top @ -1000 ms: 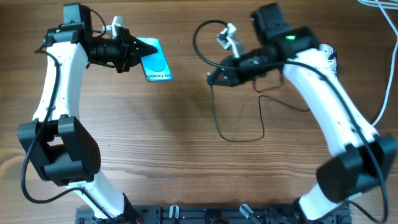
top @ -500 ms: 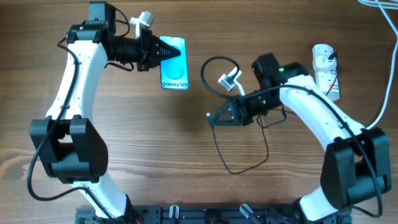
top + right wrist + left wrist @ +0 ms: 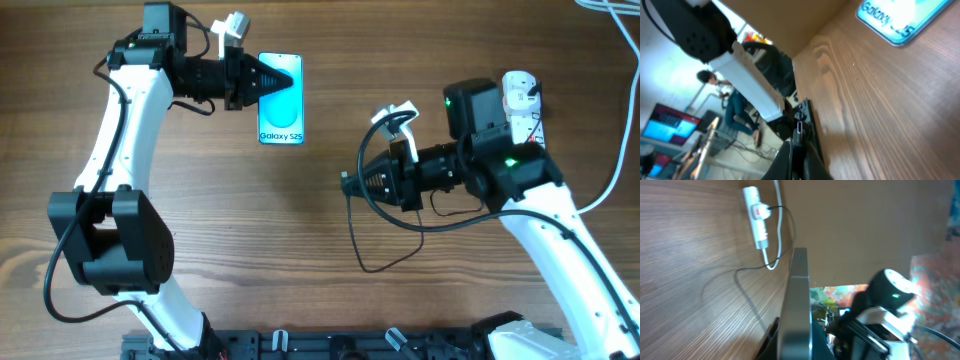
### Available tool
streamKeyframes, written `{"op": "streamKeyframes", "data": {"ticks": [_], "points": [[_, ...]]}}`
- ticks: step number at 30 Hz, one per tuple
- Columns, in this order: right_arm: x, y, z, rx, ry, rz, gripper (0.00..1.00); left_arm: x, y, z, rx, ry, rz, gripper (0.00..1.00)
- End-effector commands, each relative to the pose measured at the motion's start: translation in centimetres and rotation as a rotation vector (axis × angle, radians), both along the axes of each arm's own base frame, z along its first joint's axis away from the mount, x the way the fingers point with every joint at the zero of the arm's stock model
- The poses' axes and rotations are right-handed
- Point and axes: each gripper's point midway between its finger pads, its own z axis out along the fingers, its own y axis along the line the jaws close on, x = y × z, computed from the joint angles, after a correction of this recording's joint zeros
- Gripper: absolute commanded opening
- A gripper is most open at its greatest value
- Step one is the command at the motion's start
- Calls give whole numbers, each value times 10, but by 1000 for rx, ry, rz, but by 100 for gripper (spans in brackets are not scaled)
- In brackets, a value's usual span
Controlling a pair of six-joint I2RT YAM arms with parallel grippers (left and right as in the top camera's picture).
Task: Plug charger to phone and switch on socket
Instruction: 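Lift the cable end with the right gripper toward the phone's bottom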
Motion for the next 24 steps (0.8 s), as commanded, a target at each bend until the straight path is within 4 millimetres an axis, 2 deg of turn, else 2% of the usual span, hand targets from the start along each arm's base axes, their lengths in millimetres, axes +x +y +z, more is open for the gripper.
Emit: {"op": "streamKeyframes", "data": {"ticks": [1, 4, 9, 16, 24], "points": [[6, 8, -26, -1, 161, -49, 5, -8, -3, 39, -142, -102, -54, 4], [16, 26, -25, 28, 168, -99, 5, -10, -4, 47, -186, -120, -70, 4], [21, 51, -22, 14, 191, -165, 5, -13, -9, 50, -208, -119, -90, 4], [24, 55, -16, 43, 174, -163, 5, -27, -36, 53, -223, -133, -169, 4], [32, 56, -19, 39, 196, -206, 5, -28, -37, 54, -227, -74, -167, 4]]}}
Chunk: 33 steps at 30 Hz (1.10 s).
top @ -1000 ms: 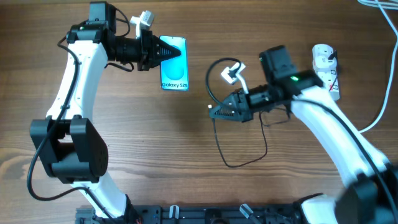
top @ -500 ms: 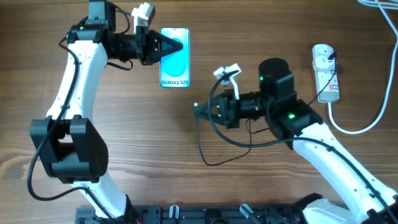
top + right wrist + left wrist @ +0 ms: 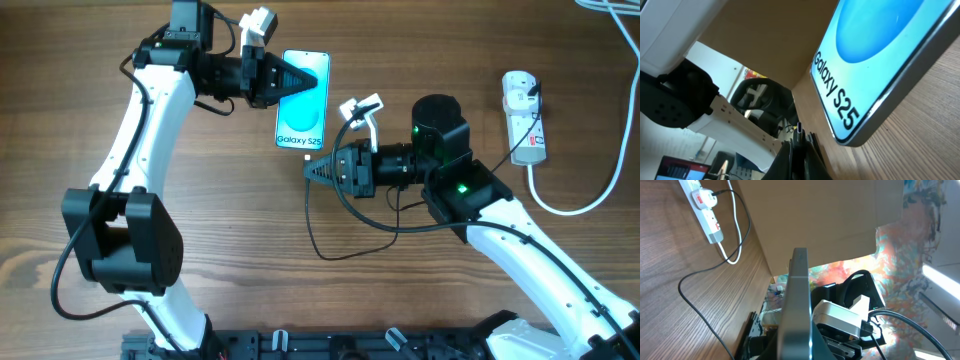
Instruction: Plug charger to phone and switch on socket
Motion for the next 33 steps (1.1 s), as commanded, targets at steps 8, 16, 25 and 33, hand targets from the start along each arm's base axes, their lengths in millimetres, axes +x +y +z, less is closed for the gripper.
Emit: {"op": "streamKeyframes", "data": {"ticks": [8, 16, 25, 33], "points": [[11, 3, -11, -15, 58, -51, 5, 1, 1, 26, -50, 19, -18, 4], [12, 4, -6, 1, 54, -55, 5, -3, -12, 26, -45, 10, -47, 4], [14, 4, -3, 9, 40, -59, 5, -3, -15, 26, -35, 19, -49, 4], [18, 5, -5, 8, 43, -78, 5, -4, -17, 26, -35, 17, -54, 4]]}}
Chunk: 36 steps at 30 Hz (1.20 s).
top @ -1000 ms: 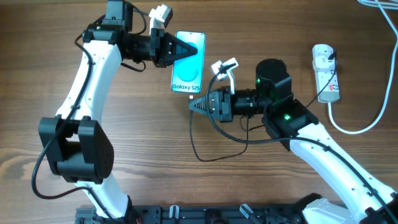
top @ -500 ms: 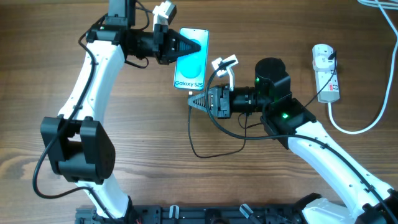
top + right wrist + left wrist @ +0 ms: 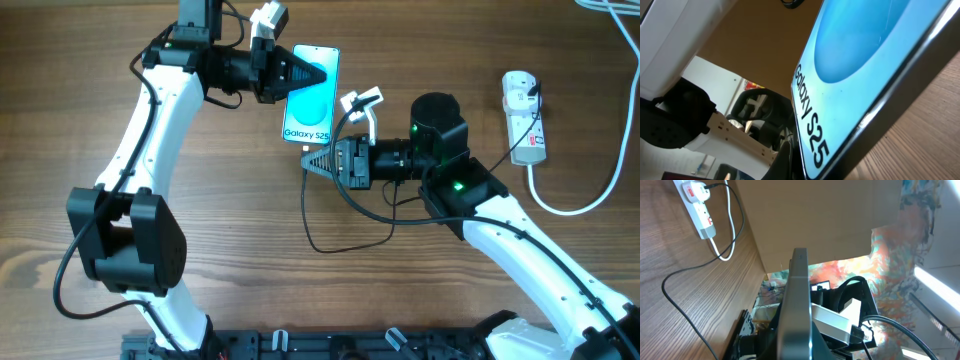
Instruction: Plug charger to phone and switch on socket
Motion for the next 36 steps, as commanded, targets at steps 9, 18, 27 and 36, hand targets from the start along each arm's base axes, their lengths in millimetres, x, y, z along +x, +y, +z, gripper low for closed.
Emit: {"op": "streamKeyframes", "data": {"ticks": [9, 18, 27, 36], "points": [[14, 7, 6, 55, -21, -27, 5, -8, -3, 22, -48, -64, -32, 4], [16, -2, 0, 60, 24, -25, 4, 1, 5, 25, -52, -91, -12, 4], [3, -6, -3, 157, 32, -6, 4, 11, 6, 33, -54, -116, -10, 4], [0, -7, -9, 164, -32, 7, 4, 8, 0, 33, -51, -90, -23, 4]]}}
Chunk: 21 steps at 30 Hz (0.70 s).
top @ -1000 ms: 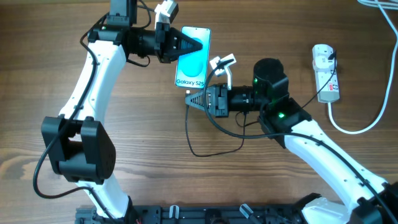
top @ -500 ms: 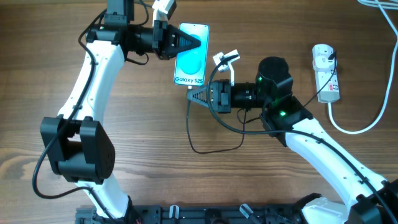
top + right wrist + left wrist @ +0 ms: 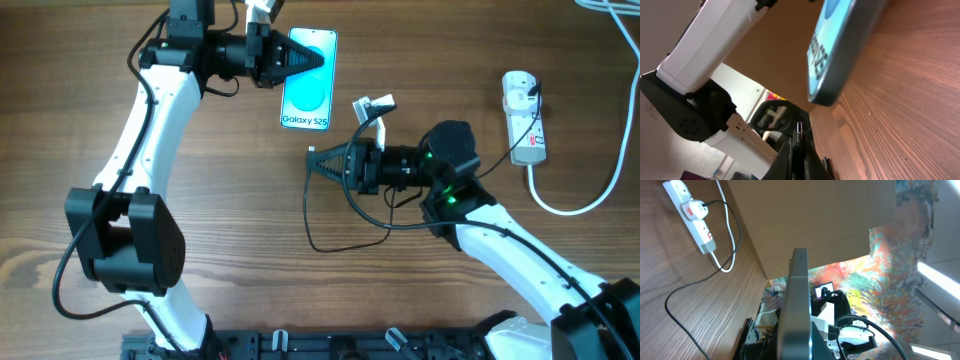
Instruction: Plug charger to phone and switch on socket
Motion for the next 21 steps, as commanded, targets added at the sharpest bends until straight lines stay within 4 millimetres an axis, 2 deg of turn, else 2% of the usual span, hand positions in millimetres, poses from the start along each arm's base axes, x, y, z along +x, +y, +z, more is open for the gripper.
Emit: {"op": "streamKeyframes", "data": {"ticks": [1, 4, 6, 9, 14, 21], "points": [[2, 0, -7, -11, -7, 1, 4, -13, -8, 19, -27, -21, -48, 4], [5, 0, -6, -9, -11, -16, 4, -19, -21, 17, -16, -23, -70, 4], [6, 0, -4, -3, -29, -23, 4, -16, -27, 12, 15, -28, -48, 4], [7, -1, -3, -1, -57, -28, 5, -13, -27, 9, 30, -30, -32, 4], [17, -16, -4, -6, -59, -48, 5, -11, -23, 9, 31, -33, -22, 4], [16, -17, -5, -9, -73, -38, 5, -10, -25, 7, 43, -27, -16, 4]]}}
